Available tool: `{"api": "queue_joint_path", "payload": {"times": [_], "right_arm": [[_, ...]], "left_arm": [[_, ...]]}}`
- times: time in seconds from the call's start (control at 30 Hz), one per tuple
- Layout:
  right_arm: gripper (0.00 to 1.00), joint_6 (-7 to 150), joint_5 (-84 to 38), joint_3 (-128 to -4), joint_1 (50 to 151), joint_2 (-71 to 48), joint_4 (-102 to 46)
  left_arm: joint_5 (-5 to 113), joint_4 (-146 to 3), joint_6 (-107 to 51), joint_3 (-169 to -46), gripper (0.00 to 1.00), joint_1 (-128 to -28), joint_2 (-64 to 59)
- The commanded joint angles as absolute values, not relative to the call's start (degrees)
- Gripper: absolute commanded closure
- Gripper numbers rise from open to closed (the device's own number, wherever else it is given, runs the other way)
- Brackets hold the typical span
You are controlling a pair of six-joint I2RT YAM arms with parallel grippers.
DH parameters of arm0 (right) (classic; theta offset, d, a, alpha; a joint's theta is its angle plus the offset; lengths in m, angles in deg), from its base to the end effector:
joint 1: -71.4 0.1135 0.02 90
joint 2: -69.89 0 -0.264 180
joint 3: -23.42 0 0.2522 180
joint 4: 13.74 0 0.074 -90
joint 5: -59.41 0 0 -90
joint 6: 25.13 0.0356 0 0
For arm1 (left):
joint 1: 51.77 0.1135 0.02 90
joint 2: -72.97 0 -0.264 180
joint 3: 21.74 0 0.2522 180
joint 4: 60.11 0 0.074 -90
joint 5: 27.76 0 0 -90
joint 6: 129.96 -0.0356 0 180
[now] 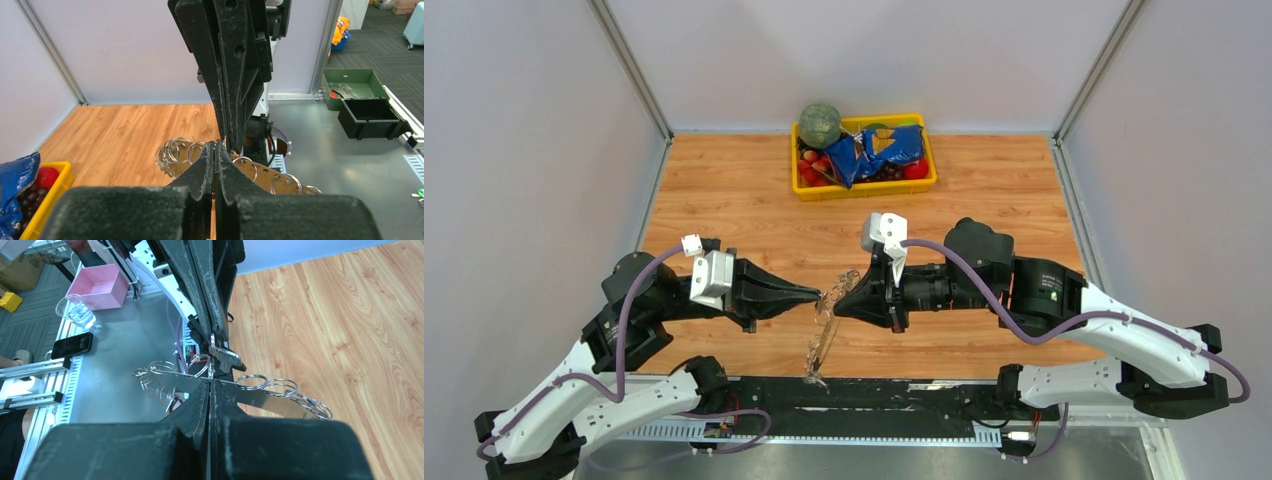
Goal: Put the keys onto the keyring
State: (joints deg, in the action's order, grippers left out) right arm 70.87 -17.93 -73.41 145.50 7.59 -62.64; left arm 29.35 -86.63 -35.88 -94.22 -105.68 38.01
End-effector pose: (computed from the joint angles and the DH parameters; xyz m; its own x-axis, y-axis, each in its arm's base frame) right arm 0.0501 0.2045 0.4632 -0.1718 -0.2308 -0.9577 -0.9840 0.0877 0.1554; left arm 0.0466 -0.0968 0.4382 0.0415 -0.1583 -0.9865 0.9980 0.0528 0.0335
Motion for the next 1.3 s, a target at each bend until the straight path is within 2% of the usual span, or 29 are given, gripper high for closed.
{"api": "queue_joint_path", "payload": {"times": [0.0,1.27], "right_arm": [[1.0,71.8,-15.1,-76.9,145.3,7.3,-57.6],[1.0,72.2,-14.2,-77.0,145.2,7.6,-56.5]], "left_arm": [[27.5,-87.7,-37.5,-96.3,1.0,-105.9,37.9],[18.5,-87.4,-37.5,-96.3,1.0,-105.9,39.3]]}}
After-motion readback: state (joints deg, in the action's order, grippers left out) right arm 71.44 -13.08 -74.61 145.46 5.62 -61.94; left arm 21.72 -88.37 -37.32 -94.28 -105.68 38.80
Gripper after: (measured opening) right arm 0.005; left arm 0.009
